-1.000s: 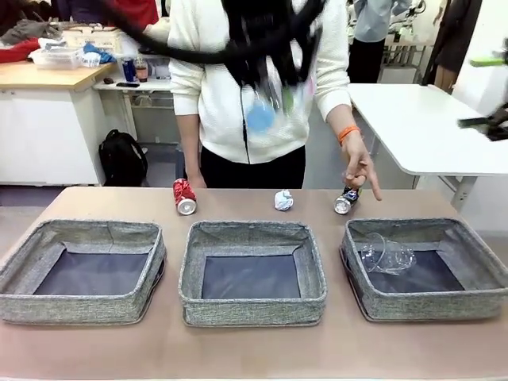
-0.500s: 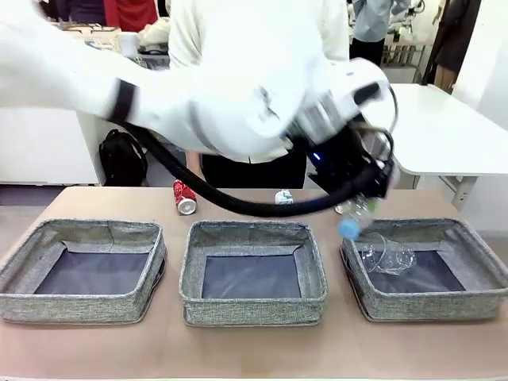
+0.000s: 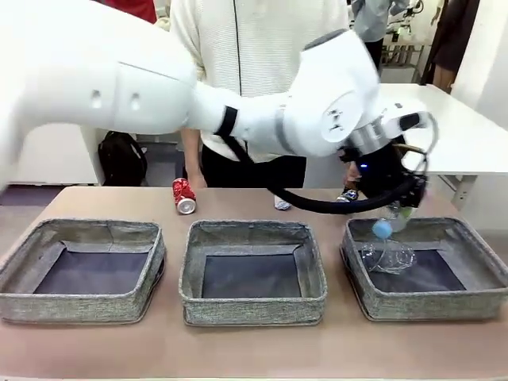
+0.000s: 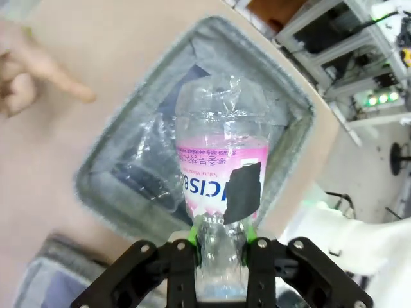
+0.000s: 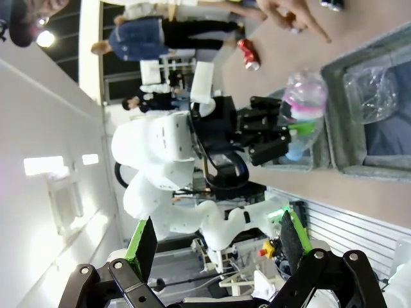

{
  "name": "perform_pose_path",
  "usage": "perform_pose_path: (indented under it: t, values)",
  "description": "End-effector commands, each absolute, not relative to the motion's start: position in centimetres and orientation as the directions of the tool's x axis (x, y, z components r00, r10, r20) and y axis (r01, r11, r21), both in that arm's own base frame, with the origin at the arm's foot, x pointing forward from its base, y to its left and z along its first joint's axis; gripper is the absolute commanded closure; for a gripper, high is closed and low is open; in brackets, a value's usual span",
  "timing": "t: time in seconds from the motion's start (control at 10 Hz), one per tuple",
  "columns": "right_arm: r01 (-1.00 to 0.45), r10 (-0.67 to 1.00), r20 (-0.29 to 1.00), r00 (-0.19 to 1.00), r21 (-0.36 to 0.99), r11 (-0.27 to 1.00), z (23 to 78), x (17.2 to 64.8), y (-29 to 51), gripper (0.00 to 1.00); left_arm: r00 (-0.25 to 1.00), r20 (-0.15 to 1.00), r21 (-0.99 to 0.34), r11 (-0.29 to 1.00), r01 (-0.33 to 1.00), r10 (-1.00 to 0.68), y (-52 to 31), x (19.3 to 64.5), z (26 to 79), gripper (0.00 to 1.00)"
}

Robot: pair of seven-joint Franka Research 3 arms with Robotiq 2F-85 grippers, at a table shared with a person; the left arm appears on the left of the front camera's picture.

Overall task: Sort the waste into the appropriate baskets.
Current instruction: Place the picked waste into the Fabric basket indicated by the person.

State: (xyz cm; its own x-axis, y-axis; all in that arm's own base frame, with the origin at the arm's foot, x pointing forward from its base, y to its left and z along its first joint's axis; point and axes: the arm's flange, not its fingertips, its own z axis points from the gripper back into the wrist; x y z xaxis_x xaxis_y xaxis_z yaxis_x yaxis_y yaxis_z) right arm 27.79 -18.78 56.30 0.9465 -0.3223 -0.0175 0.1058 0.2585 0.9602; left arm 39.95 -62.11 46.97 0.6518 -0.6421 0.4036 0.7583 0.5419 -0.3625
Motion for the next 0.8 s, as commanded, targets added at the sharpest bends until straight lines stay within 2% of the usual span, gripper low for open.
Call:
perform_pose_path:
  t: [0.0, 0.2, 0.3, 0.4, 0.5, 0.6, 0.7]
  values:
    - [0.087, -0.32, -0.003, 0.947, 0.965, 0.248, 57.0, 28.1, -18.9, 0.0, 0.635, 0.369, -0.365, 0.523, 0.77, -0.678, -65.2, 39.8, 48.0, 0.81]
    - [0.087, -0.32, -0.003, 0.947, 0.965, 0.248, 57.0, 28.1, -18.9, 0.0, 0.625, 0.369, -0.345, 0.523, 0.779, -0.688, -65.0, 39.6, 48.2, 0.81]
    - [0.087, -0.32, -0.003, 0.947, 0.965, 0.248, 57.0, 28.1, -18.9, 0.0, 0.629, 0.36, -0.376, 0.509, 0.774, -0.689, -64.7, 39.5, 48.1, 0.81]
    - [0.087, -0.32, -0.003, 0.947, 0.965, 0.248, 57.0, 28.1, -18.9, 0.0, 0.626, 0.366, -0.377, 0.506, 0.776, -0.688, -64.5, 39.4, 48.1, 0.58]
    - [0.087, -0.32, -0.003, 0.947, 0.965, 0.248, 57.0, 28.1, -18.9, 0.0, 0.614, 0.375, -0.376, 0.492, 0.786, -0.695, -64.4, 39.3, 48.3, 0.23]
    - [0.087, -0.32, -0.003, 0.947, 0.965, 0.248, 57.0, 28.1, -18.9, 0.0, 0.609, 0.385, -0.368, 0.49, 0.79, -0.693, -64.2, 39.0, 48.5, 0.0]
    - [0.087, -0.32, -0.003, 0.947, 0.965, 0.248, 57.0, 28.1, -18.9, 0.0, 0.609, 0.4, -0.38, 0.482, 0.79, -0.685, -64.0, 38.9, 48.8, 0.0]
